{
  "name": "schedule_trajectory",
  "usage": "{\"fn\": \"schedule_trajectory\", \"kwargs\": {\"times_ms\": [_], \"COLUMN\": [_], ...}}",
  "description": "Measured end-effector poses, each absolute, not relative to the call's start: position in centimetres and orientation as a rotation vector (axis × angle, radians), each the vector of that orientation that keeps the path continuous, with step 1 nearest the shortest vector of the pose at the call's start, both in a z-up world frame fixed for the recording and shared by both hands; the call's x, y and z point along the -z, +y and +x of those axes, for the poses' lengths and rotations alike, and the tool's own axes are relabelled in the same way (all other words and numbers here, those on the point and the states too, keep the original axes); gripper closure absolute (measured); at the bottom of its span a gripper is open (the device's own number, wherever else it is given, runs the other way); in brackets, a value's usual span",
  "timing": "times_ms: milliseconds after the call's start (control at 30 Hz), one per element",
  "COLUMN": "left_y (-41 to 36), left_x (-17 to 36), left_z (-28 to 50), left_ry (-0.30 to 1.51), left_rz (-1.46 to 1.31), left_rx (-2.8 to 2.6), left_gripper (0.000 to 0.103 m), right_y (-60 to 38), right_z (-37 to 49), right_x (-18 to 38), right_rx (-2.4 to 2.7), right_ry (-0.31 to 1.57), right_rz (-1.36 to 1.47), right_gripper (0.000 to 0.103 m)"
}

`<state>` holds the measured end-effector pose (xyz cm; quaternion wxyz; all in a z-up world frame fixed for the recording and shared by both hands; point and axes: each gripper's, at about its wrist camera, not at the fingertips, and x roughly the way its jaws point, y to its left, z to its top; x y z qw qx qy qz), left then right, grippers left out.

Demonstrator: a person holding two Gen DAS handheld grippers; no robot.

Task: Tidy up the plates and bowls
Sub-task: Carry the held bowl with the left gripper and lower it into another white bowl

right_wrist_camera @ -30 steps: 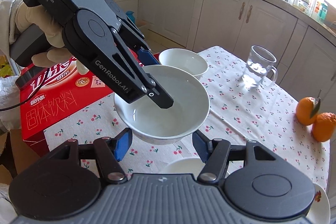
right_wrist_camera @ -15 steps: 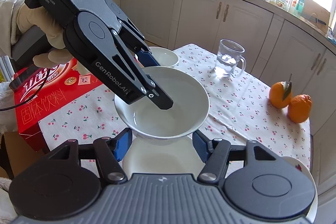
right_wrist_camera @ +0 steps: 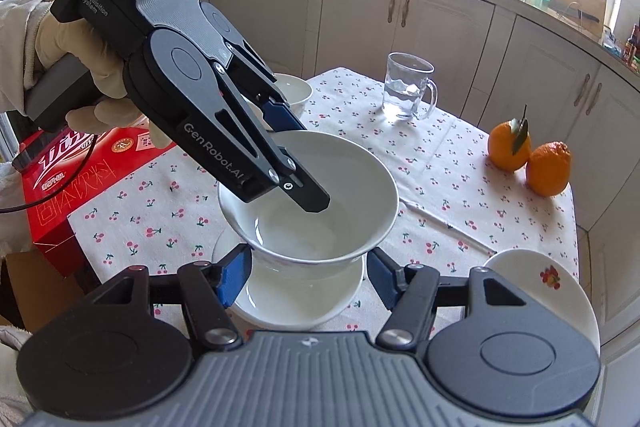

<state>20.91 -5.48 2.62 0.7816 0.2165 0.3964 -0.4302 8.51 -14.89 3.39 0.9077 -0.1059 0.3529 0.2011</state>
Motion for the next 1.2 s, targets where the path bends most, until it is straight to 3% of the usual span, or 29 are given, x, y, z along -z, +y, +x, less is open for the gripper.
{"fn": "schedule_trajectory", "kwargs": {"times_ms": [1200], "left_y": [-5.2], "left_x": [0.3], "left_z": [20.5], "left_ry": [0.891], "left_rz": [0.483], "left_rx": [0.929], "left_gripper": [0.055], "right_y": [-15.1], "right_z": [8.7], "right_x": [-0.7], "right_rx": [-0.45], "right_ry": [0.817], "right_rz": [-0.194], "right_gripper": [0.034]}}
